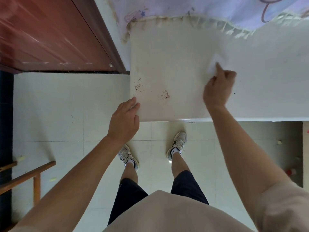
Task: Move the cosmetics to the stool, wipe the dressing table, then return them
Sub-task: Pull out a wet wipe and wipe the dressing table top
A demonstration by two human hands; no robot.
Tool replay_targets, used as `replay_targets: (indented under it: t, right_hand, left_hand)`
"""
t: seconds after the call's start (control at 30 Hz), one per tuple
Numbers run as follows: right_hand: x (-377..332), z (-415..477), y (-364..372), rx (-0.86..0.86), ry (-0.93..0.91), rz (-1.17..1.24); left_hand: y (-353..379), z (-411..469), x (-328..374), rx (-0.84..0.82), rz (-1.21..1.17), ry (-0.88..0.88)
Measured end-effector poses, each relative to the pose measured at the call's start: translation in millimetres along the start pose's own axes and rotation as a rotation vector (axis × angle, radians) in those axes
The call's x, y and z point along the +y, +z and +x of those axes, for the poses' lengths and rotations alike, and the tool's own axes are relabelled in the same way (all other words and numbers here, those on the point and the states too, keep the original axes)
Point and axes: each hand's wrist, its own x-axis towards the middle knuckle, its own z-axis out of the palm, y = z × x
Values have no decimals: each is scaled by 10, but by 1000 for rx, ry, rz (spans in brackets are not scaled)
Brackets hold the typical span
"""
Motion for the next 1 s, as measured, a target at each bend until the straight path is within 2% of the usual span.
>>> replay_targets:
  t: [0.07,0.1,0.2,0.3,0.4,0.47,0.5,0.57,0.63,0.7,0.77,0.83,0.9,1.0]
  right_hand:
    - [210,-101,-48,-49,75,-229]
    - [214,-220,-26,-67,54,-306]
    - [-70,-651,159,-157,-135,-354]
    - [-539,-1092,393,-326,-377,-318]
    - [-989,-1355,611,-429,-508,-232]
    - [-1217,-1337,715,-522,-593,-168]
    - [-1294,-1275,745,-580,-595,-100]
    - [-1352,-1081,718,-639,-466,102]
    - [-1248,-821,606,-502,-298,237]
    - [-998,-538,460,-301,-154,239]
    - [-690,-316,321,-170,-24,162]
    - [-500,-254,276,-146,51,-14]
    - [-550,-346,369,-172,-35,-248]
    - [-1017,-599,671,-309,-333,-320]
  left_hand:
    - [5,-7,7,-5,-18,-13]
    - [8,-8,5,-7,-42,-32]
    - [-20,-37,-18,18,-206,-149]
    - [-80,-54,-72,36,-476,-348]
    - [-115,-14,-158,-57,-719,-601]
    - [-142,-17,-209,-108,-798,-700]
    - [-160,-25,-223,-128,-814,-709]
    - [-179,-46,-230,-154,-812,-689]
    - [-179,-54,-220,-162,-782,-658]
    - [-171,-33,-212,-161,-753,-642]
    - [-172,-10,-216,-160,-742,-647]
    - [-182,-4,-231,-170,-743,-648]
    - [-194,-4,-237,-188,-762,-650]
    - [-209,-13,-239,-197,-791,-656]
